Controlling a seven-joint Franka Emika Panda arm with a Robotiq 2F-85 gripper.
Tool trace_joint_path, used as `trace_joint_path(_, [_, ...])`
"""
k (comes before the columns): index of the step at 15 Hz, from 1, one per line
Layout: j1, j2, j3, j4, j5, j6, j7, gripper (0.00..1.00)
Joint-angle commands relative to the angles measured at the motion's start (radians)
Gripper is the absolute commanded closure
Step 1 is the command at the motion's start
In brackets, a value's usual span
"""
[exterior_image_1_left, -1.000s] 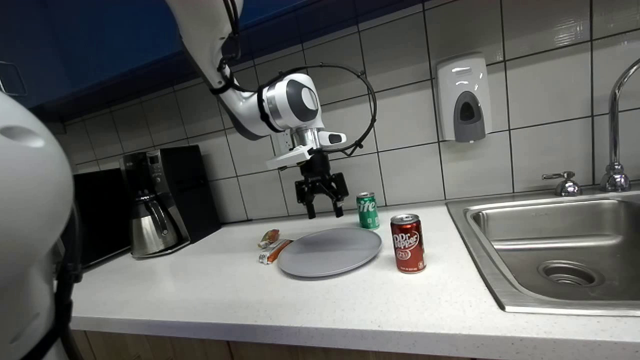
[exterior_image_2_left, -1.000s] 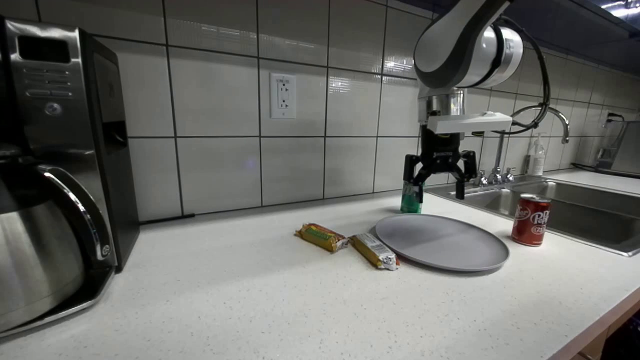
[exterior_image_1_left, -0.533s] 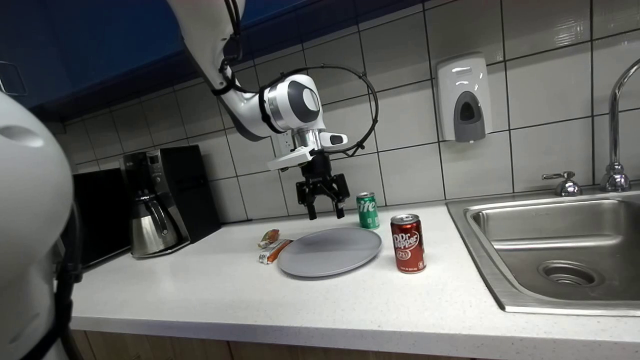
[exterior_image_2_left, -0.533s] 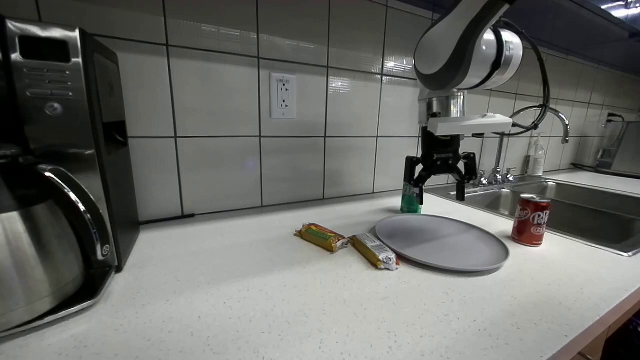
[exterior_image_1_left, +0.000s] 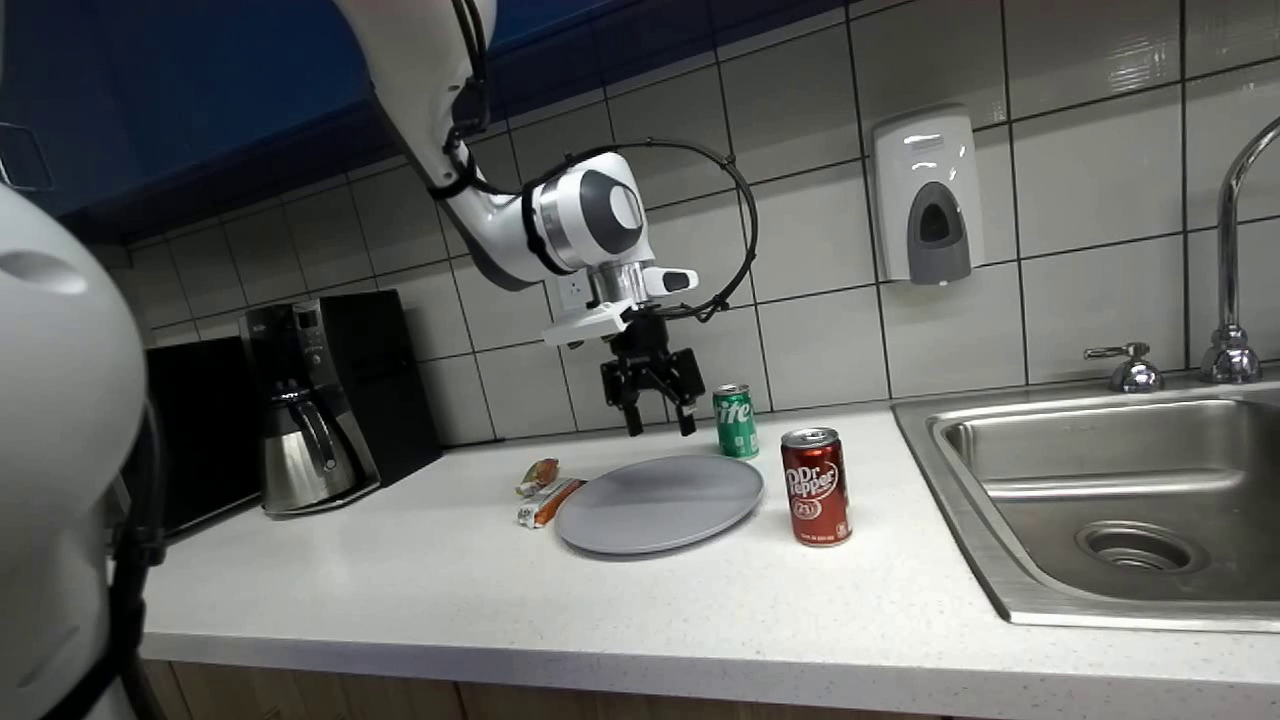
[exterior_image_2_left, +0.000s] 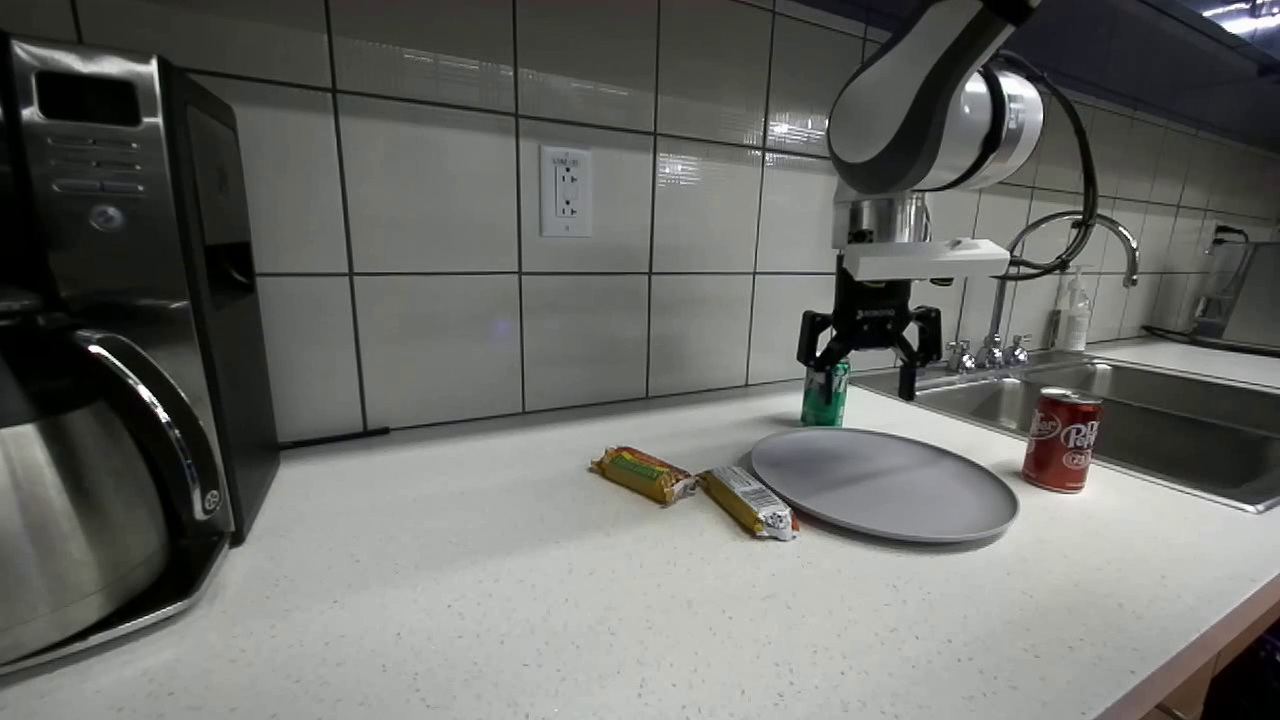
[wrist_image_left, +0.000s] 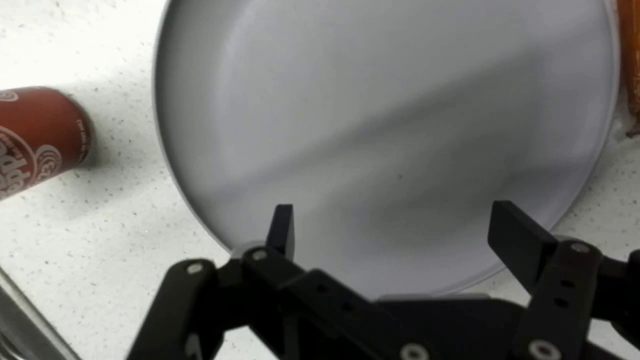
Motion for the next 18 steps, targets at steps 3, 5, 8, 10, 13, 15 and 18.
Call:
trace_joint_path(3, [0.007, 0.009, -0.030, 0.008, -0.044, 0.065, 0.092, 0.00])
trace_joint_path(5, [0.005, 0.016, -0.038, 0.016, -0.042, 0.066, 0.100, 0.00])
trace_joint_path(8, [0.002, 0.029, -0.054, 0.029, -0.044, 0.070, 0.107, 0.00])
trace_joint_path(10, [0.000, 0.039, -0.063, 0.041, -0.043, 0.072, 0.110, 0.00])
trace_joint_path(13, [0.001, 0.058, -0.078, 0.068, -0.046, 0.072, 0.114, 0.00])
trace_joint_path(15, [-0.001, 0.072, -0.083, 0.089, -0.044, 0.070, 0.108, 0.00])
trace_joint_path(18, [0.000, 0.096, -0.093, 0.123, -0.046, 0.064, 0.108, 0.00])
